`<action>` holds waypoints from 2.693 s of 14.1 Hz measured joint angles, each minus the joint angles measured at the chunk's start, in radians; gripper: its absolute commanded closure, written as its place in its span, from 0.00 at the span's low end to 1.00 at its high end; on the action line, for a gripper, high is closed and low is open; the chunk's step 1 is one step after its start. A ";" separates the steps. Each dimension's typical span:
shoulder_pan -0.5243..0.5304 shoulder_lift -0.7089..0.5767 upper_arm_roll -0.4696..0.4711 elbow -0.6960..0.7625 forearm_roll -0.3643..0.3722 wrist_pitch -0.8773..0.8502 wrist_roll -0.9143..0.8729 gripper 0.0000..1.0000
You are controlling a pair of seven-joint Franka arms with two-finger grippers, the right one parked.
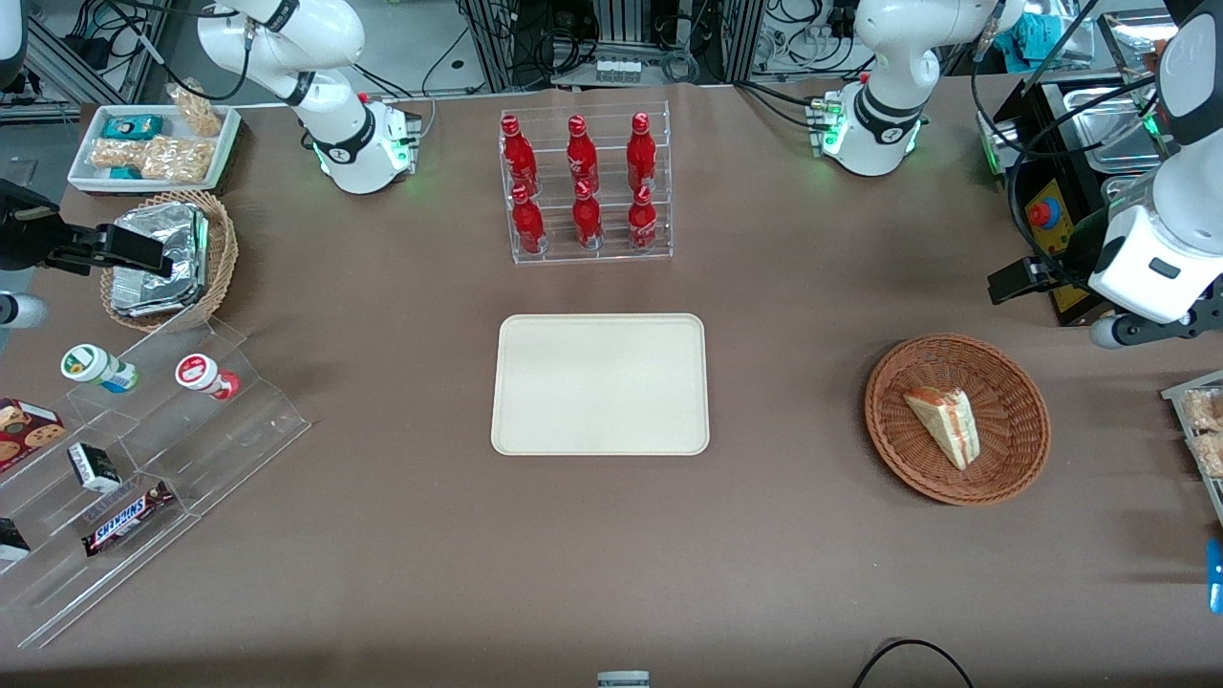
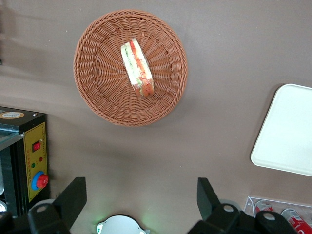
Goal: Place sandwich from basket to tray
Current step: 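Move the left gripper over the wrapped sandwich in the wicker basket, then lower the left gripper and close it on the wrapped sandwich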
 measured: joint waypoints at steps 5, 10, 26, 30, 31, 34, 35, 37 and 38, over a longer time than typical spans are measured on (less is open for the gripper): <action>0.000 0.001 0.000 0.000 0.000 0.000 0.000 0.00; 0.000 0.009 0.003 -0.009 0.004 -0.052 -0.065 0.00; 0.004 0.075 0.055 -0.556 0.067 0.676 -0.274 0.00; 0.005 0.133 0.069 -0.562 0.067 0.774 -0.276 0.00; 0.005 0.146 0.074 -0.563 0.067 0.794 -0.276 0.00; 0.005 0.185 0.082 -0.566 0.067 0.865 -0.276 0.00; 0.005 0.198 0.083 -0.566 0.067 0.886 -0.277 0.00; 0.005 0.221 0.083 -0.566 0.067 0.919 -0.277 0.00; 0.005 0.230 0.083 -0.566 0.067 0.931 -0.277 0.00</action>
